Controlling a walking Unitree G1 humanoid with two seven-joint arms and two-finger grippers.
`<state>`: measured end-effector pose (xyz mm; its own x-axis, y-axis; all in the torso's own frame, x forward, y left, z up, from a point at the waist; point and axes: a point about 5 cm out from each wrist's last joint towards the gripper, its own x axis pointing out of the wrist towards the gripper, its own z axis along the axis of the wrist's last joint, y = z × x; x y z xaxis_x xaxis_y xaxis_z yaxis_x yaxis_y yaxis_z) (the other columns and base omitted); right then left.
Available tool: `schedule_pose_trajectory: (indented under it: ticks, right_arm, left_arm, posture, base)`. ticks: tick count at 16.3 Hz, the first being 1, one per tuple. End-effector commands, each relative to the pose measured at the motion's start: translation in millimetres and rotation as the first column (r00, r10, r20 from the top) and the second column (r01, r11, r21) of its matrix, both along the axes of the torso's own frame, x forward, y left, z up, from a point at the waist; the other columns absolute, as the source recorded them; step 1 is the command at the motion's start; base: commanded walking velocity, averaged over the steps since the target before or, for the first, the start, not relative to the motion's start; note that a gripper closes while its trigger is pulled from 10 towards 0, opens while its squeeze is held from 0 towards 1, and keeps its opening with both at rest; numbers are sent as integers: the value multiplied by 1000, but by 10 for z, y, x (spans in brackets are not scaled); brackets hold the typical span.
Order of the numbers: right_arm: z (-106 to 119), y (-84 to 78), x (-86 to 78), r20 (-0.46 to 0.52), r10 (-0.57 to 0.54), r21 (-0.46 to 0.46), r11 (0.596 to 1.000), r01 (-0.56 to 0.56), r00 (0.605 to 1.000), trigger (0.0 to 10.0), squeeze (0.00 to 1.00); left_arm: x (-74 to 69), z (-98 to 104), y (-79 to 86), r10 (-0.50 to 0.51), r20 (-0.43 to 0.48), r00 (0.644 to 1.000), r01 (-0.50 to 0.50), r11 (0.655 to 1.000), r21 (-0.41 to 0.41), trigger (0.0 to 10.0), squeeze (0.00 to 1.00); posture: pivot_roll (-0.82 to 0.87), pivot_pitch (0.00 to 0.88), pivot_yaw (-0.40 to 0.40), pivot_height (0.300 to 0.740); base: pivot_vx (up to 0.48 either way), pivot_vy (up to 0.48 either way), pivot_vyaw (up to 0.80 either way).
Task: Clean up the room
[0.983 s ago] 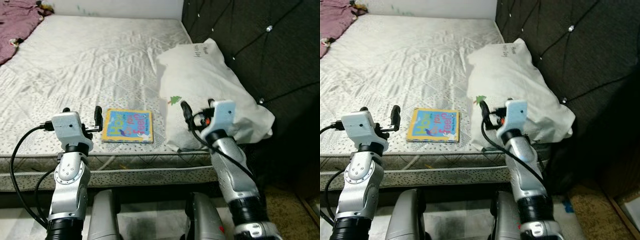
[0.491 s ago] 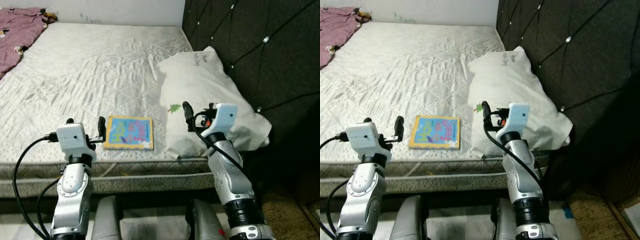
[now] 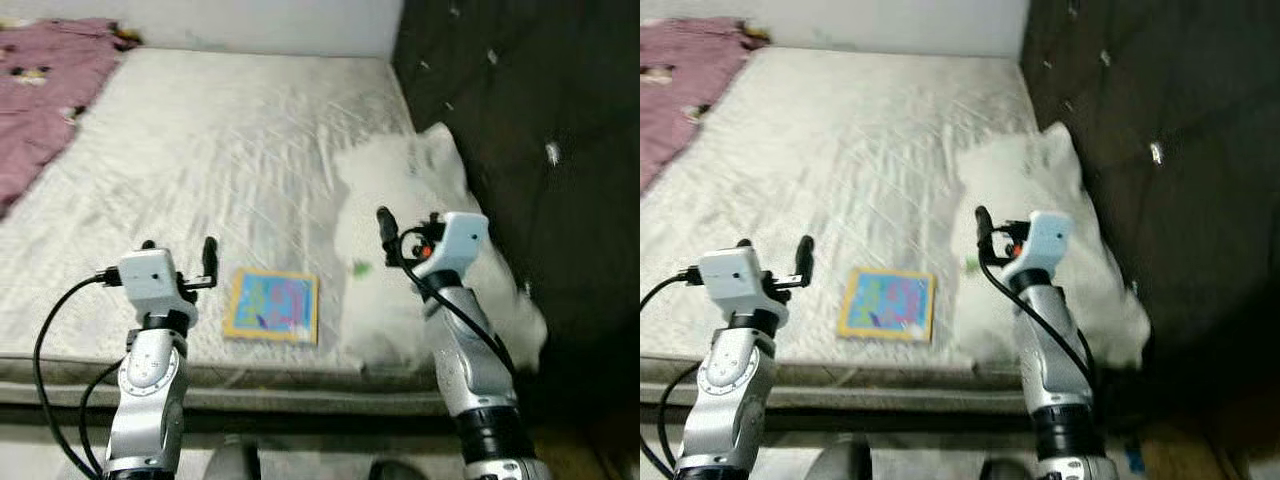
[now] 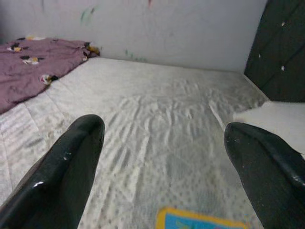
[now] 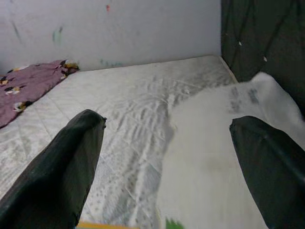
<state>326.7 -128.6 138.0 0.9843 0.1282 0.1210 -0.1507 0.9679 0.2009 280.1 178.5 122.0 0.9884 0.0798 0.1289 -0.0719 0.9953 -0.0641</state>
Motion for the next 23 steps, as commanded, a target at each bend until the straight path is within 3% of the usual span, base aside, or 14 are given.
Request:
schedule_pose_trajectory:
  ticks: [1, 4, 6, 9, 16, 19, 23]
  right_arm:
    - [-4, -53, -39, -3, -13, -1, 1000, 13, 1000, 10000, 0]
    - [-39, -94, -67, -17, -27, -8, 1000, 27, 999, 10000, 0]
    - [-50, -103, -91, -24, -38, -13, 999, 37, 999, 10000, 0]
    - [-86, -162, -159, -40, -58, -28, 998, 56, 998, 10000, 0]
    - [-131, -190, -223, -76, -76, -61, 996, 72, 994, 10000, 0]
    - [-155, -191, -235, -90, -77, -67, 995, 71, 993, 10000, 0]
    - [-128, -172, -224, -83, -60, -61, 997, 55, 995, 10000, 0]
  left_arm:
    - [-33, 12, -39, -36, 12, 999, 36, 999, 2, 10000, 0]
    - [-61, -4, -15, -36, 8, 999, 36, 999, -16, 10000, 0]
    - [-56, -68, -77, -81, -61, 995, 75, 993, -95, 10000, 0]
    - [-95, -103, -207, -130, -75, 989, 127, 991, -43, 10000, 0]
    - [-101, -90, -219, -115, -85, 990, 107, 990, -96, 10000, 0]
    - [-102, -85, -237, -129, -85, 988, 120, 987, -105, 10000, 0]
    - [-91, -90, -233, -127, -95, 987, 116, 987, -113, 10000, 0]
  posture:
    - [-4, 0, -28, 740]
    - [0, 0, -27, 740]
    - [-6, 0, -22, 740]
    - [-15, 0, -22, 740]
    - [-25, 0, -27, 740]
    - [-24, 3, -30, 740]
    - [-24, 6, -34, 740]
  base:
    - [0, 0, 0]
    - [0, 0, 0]
    - [0, 0, 0]
    - [0, 0, 0]
    - [0, 0, 0]
    - [0, 0, -683]
    - [0, 438, -656]
